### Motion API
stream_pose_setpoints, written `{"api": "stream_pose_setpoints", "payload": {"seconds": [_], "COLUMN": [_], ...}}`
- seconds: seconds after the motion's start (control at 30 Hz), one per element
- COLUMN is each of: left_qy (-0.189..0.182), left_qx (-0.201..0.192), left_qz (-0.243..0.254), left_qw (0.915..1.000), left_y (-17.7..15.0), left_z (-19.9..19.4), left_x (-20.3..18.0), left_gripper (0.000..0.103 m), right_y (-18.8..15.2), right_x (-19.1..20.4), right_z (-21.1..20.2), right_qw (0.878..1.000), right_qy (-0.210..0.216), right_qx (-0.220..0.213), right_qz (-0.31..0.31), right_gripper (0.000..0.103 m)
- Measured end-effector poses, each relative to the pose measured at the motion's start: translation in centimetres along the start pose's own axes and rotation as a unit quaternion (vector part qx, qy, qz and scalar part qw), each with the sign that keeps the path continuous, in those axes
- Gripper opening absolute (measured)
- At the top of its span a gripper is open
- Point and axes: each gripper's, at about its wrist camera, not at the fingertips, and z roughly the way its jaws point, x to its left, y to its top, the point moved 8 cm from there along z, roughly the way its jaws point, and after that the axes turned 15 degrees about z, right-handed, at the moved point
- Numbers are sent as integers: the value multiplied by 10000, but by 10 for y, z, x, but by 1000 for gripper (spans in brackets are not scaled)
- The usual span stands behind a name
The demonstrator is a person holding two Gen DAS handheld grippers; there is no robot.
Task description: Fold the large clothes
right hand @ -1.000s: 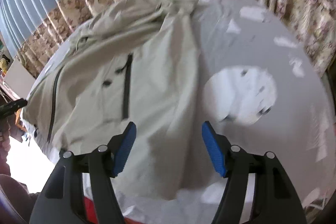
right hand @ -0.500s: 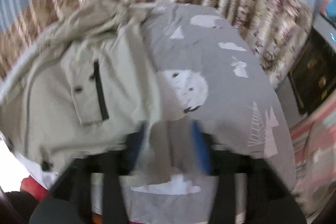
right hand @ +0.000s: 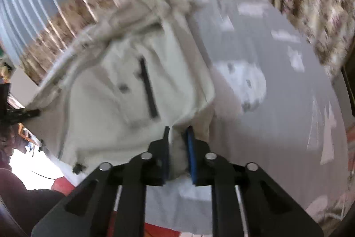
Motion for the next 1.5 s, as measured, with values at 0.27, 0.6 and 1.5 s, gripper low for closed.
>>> {"api": "stream_pose_setpoints", "payload": {"seconds": [0.27, 0.6, 1.5], "left_qy": [273, 557, 716], "left_qx": [-1344, -1447, -913], "left_qz": [82, -333, -1533], "left_qw": [9905, 9873, 9814], "left_y": [94, 241, 319], "left_z": [-72, -49, 13], "left_x": [23, 122, 245], "left_gripper": [3, 3, 96], "right_y": [116, 312, 311], "right_x": [67, 95, 78], "right_z": [-67, 2, 147], "right_qw": [9863, 9792, 9937], "right_qy": [259, -358, -275], "right_qx": [-1425, -1868, -506], "right_qz": [-789, -708, -960], "right_gripper": [10, 0, 70]}}
